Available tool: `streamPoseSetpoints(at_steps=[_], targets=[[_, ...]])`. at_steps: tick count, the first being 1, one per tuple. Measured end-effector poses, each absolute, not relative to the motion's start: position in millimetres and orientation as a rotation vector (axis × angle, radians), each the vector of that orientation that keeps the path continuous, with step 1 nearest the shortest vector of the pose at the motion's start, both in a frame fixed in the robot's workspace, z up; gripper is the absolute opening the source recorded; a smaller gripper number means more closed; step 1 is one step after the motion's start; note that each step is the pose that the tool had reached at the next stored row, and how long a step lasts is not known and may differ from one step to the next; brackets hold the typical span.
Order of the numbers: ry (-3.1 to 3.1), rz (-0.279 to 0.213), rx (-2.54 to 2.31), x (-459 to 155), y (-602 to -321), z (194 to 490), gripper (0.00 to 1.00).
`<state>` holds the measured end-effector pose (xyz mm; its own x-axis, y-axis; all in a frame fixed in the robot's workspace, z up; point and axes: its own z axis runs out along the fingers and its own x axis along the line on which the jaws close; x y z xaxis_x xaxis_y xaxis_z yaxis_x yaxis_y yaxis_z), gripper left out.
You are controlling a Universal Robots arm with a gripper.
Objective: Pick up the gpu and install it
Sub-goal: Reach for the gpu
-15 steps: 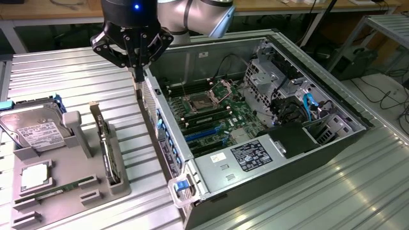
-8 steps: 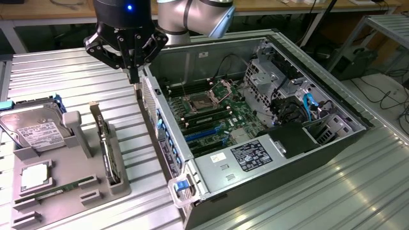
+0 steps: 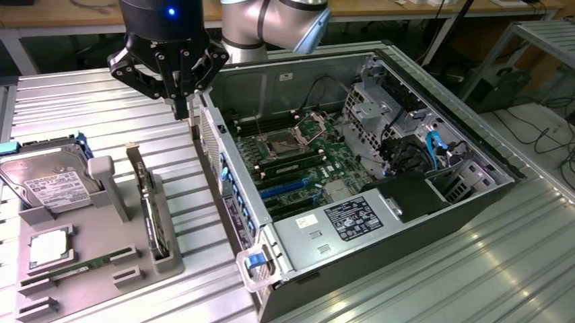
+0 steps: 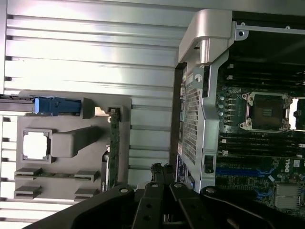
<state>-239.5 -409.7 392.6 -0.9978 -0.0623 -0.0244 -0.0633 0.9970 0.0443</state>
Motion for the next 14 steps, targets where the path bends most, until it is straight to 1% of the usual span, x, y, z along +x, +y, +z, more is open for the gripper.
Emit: streamPoseSetpoints(at_steps=[14], targets=[[3.116, 0.071, -0.123, -256.0, -412.4, 392.3, 0.11]])
